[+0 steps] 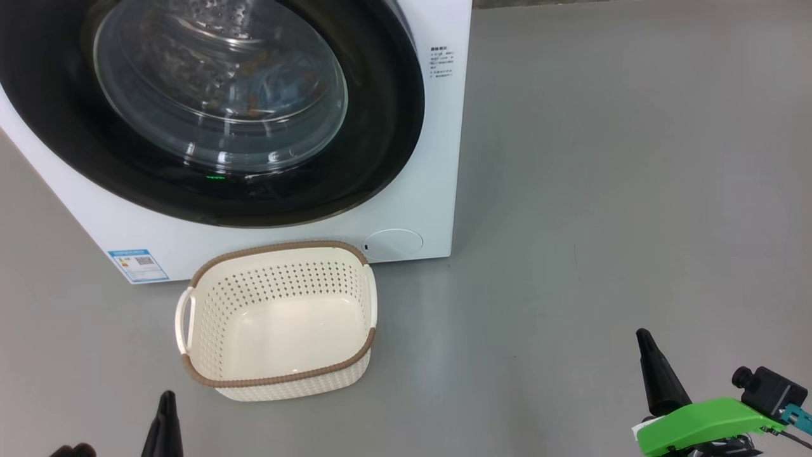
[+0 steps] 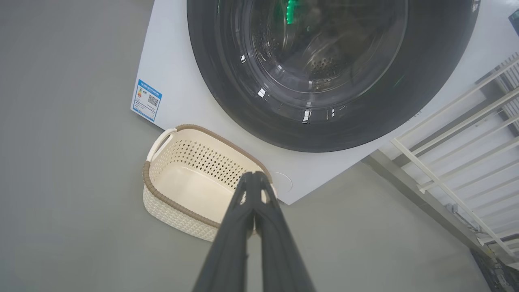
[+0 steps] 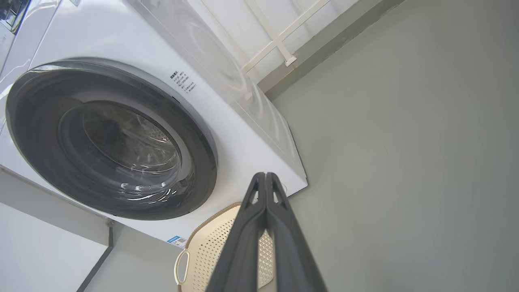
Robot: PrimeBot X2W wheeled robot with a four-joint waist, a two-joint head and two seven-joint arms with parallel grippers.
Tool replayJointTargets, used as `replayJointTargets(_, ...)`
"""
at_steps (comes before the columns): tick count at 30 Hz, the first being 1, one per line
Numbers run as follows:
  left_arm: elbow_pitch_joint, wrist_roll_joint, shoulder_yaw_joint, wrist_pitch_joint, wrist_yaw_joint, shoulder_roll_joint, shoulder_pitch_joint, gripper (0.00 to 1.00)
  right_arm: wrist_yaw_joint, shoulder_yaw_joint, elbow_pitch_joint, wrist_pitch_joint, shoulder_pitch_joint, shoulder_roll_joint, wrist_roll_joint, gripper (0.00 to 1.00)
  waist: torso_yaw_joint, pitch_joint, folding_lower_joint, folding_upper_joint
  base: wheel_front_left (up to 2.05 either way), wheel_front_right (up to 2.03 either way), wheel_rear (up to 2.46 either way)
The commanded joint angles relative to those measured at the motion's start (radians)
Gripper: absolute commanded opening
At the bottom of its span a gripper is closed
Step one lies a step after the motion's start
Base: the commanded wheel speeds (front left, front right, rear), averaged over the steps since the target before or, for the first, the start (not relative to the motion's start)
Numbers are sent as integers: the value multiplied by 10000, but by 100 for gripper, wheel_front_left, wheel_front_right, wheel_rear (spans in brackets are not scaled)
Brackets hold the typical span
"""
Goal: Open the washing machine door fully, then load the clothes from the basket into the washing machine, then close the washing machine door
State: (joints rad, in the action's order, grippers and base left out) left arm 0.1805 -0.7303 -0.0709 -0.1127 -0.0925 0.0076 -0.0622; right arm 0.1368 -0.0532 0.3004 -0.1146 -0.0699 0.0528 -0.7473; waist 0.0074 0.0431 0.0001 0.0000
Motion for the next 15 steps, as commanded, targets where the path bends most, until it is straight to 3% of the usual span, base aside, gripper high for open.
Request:
replayJointTargets(1,-171,-316,-170,80,-52,197,441,0,-25,9,-300,84,-266,21,-317,0,-1,-8,-1,0,0,0,0)
replayJointTargets(15,-16,-1915,-218,491,-114,241,679,0,-32,-109,-348,500,-288,12,-1881,0,-15,-82,-1,0,0,0,0)
